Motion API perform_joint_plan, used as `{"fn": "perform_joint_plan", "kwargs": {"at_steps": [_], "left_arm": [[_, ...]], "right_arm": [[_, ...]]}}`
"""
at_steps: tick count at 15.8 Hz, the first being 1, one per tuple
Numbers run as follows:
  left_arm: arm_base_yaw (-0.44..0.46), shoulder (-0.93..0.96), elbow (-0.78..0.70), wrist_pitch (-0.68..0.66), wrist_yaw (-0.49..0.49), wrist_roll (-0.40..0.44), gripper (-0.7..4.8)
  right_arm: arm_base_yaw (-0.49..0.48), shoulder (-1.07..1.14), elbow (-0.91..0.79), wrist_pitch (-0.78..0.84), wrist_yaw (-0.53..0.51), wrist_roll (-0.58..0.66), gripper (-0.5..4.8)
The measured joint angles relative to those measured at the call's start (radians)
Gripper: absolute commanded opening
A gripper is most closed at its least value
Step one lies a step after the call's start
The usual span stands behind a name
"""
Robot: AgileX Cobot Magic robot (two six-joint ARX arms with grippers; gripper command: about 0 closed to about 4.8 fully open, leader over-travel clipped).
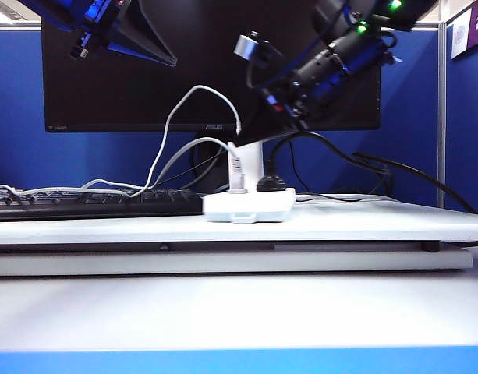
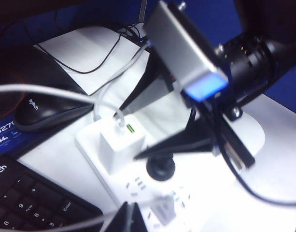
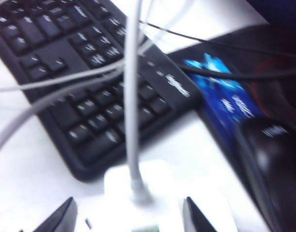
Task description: Unplug the white charger from the socket, then place it next to the socket.
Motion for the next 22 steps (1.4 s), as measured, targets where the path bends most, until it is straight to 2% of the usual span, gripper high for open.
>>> {"fn": "perform_joint_plan", "kwargs": {"at_steps": [7, 8, 9, 16, 17, 22], "left_arm": [[0.000, 0.000, 0.000, 0.000, 0.026, 0.000, -0.05], [0.000, 0.000, 0.000, -0.001, 0.026, 0.000, -0.05], [0.000, 0.000, 0.000, 0.000, 0.026, 0.000, -0.05], [0.000, 0.000, 0.000, -0.001, 0.060, 0.002, -0.05], [0.000, 0.000, 0.000, -0.001, 0.073, 0.006, -0.05], [-0.037, 0.004, 0.000, -0.038, 0.101, 0.090, -0.05]], "right_arm": [[0.006, 0.031, 0.001, -0.002, 0.038, 0.001, 2.80], [0.006, 0.031, 0.002, -0.001, 0.047, 0.001, 2.47], [0.006, 0.031, 0.002, 0.001, 0.065, 0.001, 2.38], [0.006, 0.031, 0.002, 0.003, 0.100, 0.004, 2.43], [0.007, 0.028, 0.003, 0.003, 0.142, 0.003, 2.43], [0.006, 0.028, 0.003, 0.003, 0.151, 0.004, 2.42]]}}
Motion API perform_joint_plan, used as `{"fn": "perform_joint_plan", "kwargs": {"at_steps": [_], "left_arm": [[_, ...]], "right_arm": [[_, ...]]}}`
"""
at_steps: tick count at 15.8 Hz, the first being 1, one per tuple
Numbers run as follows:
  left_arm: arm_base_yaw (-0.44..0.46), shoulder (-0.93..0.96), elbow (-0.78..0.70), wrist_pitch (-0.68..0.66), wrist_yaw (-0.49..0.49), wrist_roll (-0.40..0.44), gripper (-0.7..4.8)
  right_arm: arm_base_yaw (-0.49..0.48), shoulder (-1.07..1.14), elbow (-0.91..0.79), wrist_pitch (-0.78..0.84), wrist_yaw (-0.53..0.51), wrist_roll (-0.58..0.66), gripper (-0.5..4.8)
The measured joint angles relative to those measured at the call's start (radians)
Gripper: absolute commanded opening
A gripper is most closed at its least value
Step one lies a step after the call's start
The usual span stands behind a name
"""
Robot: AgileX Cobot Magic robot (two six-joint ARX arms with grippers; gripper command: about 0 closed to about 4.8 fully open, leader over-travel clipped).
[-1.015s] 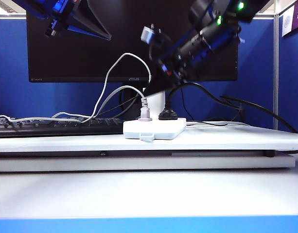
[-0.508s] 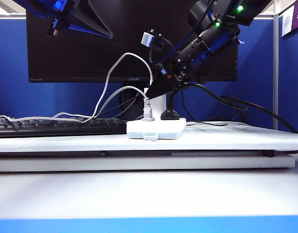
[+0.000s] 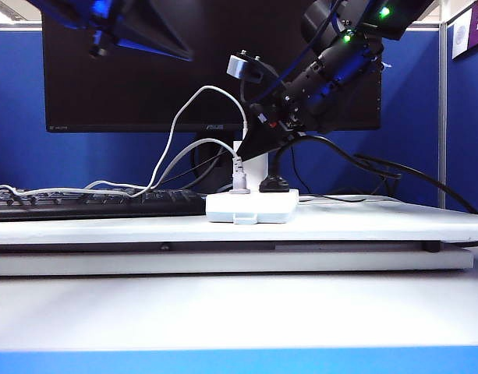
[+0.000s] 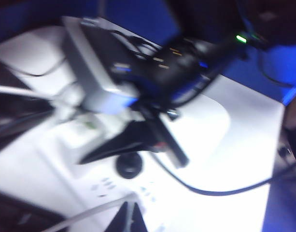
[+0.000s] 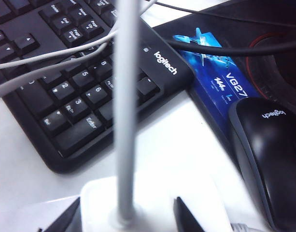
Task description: Unplug the white charger from the socket, then place it next to the socket.
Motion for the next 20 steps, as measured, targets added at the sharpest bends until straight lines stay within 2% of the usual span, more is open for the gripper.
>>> {"fn": "perform_joint_plan", "kwargs": {"at_steps": [2, 3, 5, 8, 10, 14, 16, 18, 20], "left_arm": [[-0.026, 0.013, 0.000, -0.001, -0.023, 0.011, -0.05], [-0.047, 0.031, 0.000, -0.001, -0.036, 0.019, -0.05], [-0.073, 0.071, 0.000, -0.028, -0.041, 0.057, -0.05], [-0.071, 0.119, 0.000, -0.048, -0.050, 0.098, -0.05], [-0.072, 0.143, 0.000, -0.045, -0.077, 0.163, -0.05], [-0.072, 0.195, 0.000, -0.045, -0.086, 0.188, -0.05], [-0.077, 0.204, 0.000, -0.040, -0.097, 0.246, -0.05], [-0.089, 0.214, 0.000, -0.026, -0.132, 0.248, -0.05], [-0.099, 0.232, 0.000, 0.002, -0.131, 0.178, -0.05]], "right_arm": [[0.000, 0.000, 0.000, -0.001, 0.002, 0.000, 2.42], [0.000, 0.000, 0.000, -0.003, 0.002, 0.000, 2.24], [0.000, 0.000, 0.001, -0.010, 0.015, 0.000, 1.41], [0.000, -0.002, 0.002, -0.013, 0.018, 0.000, 0.95], [0.000, -0.002, 0.002, -0.015, 0.014, 0.000, 0.94], [-0.001, -0.002, 0.003, -0.015, 0.002, 0.001, 0.93], [-0.001, -0.002, 0.002, -0.016, 0.000, 0.002, 0.93], [-0.001, -0.002, 0.002, -0.015, -0.010, 0.002, 0.93], [-0.002, -0.001, 0.002, -0.015, -0.025, 0.001, 0.93]]}}
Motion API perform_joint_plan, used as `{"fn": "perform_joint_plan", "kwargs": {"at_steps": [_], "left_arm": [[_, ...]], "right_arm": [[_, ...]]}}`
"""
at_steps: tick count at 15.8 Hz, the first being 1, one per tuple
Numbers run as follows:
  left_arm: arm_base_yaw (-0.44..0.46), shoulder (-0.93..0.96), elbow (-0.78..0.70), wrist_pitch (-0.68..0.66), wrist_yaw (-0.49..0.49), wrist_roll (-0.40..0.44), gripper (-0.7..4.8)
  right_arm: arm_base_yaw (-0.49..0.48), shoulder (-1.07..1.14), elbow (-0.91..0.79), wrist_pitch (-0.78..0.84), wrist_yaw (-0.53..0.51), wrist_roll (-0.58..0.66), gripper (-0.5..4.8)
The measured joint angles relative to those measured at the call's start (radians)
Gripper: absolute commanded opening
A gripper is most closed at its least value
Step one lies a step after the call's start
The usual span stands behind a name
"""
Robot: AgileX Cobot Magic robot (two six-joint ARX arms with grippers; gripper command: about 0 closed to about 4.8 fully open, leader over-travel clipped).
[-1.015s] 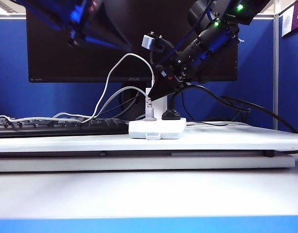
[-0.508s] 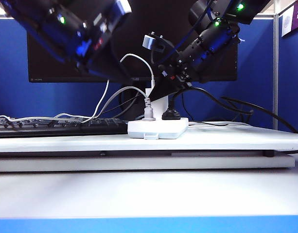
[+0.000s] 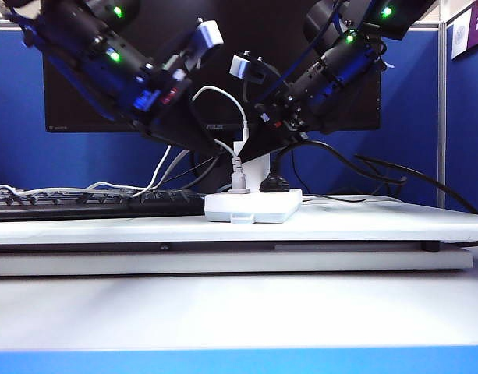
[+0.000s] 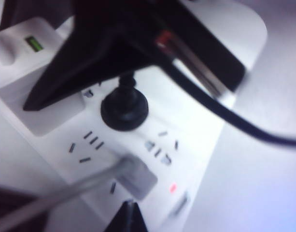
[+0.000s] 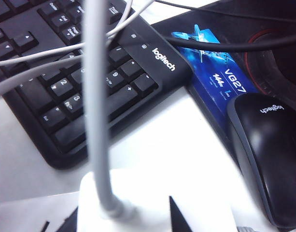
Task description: Unplug the white charger from the socket, then place it next to the socket.
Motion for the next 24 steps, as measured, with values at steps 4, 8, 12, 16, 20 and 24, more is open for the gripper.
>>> {"fn": "perform_joint_plan", "kwargs": {"at_steps": [4, 8, 12, 16, 20, 24], "left_arm": [[-0.010, 0.047, 0.000, 0.021, 0.003, -0.178, -0.05], [-0.013, 0.086, 0.000, 0.033, 0.003, -0.315, -0.05], [-0.014, 0.086, 0.000, 0.121, 0.003, -0.377, -0.05], [-0.015, 0.086, 0.000, 0.141, -0.027, -0.531, -0.05], [-0.015, 0.086, 0.000, 0.141, -0.087, -0.793, -0.05], [-0.034, 0.086, 0.000, 0.137, -0.066, -0.945, -0.05]], "right_arm": [[0.000, 0.000, 0.000, 0.001, -0.003, 0.000, 0.94], [-0.001, 0.000, 0.000, -0.001, -0.016, 0.000, 0.94], [-0.006, 0.001, 0.000, -0.004, -0.055, -0.003, 0.94], [-0.006, 0.001, 0.000, -0.005, -0.056, -0.003, 0.94], [-0.006, 0.001, 0.000, -0.005, -0.056, -0.003, 0.94], [-0.006, 0.001, 0.000, -0.006, -0.056, -0.003, 0.94]]}}
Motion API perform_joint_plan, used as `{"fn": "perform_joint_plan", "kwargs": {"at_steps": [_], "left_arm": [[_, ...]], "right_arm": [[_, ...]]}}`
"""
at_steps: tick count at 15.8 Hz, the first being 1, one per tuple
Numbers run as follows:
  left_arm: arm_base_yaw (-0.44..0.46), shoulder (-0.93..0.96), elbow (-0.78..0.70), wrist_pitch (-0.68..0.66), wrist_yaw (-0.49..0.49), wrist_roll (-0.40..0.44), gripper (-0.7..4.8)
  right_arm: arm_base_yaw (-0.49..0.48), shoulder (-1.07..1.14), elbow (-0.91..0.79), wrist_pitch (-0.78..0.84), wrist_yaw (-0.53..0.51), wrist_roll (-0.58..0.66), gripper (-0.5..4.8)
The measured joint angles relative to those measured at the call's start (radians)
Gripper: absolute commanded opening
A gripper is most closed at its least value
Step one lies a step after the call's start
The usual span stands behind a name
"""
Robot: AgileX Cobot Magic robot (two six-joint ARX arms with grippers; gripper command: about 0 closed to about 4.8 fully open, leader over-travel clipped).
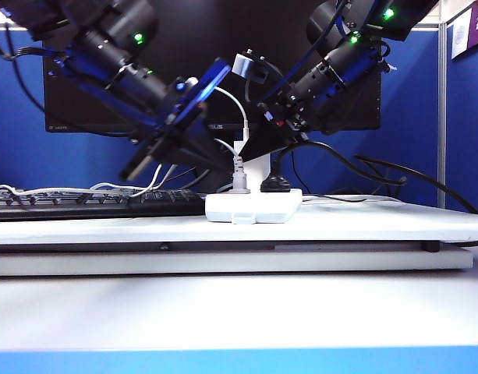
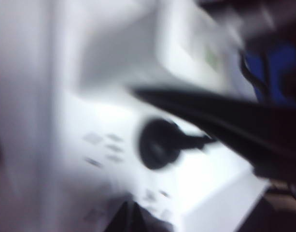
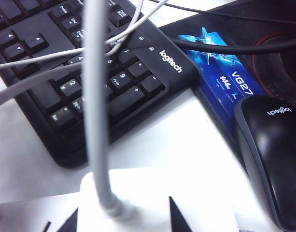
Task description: Unplug the white charger from the socket, then place it next to the socket.
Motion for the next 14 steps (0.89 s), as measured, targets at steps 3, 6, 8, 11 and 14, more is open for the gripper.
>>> {"fn": "perform_joint_plan", "kwargs": {"at_steps": [3, 6, 8, 11, 14], "left_arm": [[-0.045, -0.001, 0.002, -0.013, -0.038, -0.018, -0.05], [-0.067, -0.005, 0.007, -0.027, -0.101, -0.061, -0.05], [-0.066, -0.005, 0.007, -0.030, -0.107, -0.117, -0.05], [-0.070, -0.005, 0.008, -0.035, -0.134, -0.154, -0.05], [-0.070, -0.004, 0.008, -0.040, -0.137, -0.167, -0.05]], "right_arm": [[-0.001, 0.000, 0.000, -0.007, -0.008, -0.004, 0.94], [-0.002, -0.001, 0.000, -0.010, -0.007, -0.006, 0.94], [-0.002, -0.001, 0.000, -0.011, -0.007, -0.006, 0.93], [-0.002, -0.003, 0.000, -0.014, -0.006, -0.012, 0.93], [-0.002, -0.003, 0.000, -0.014, -0.006, -0.013, 0.93]]}}
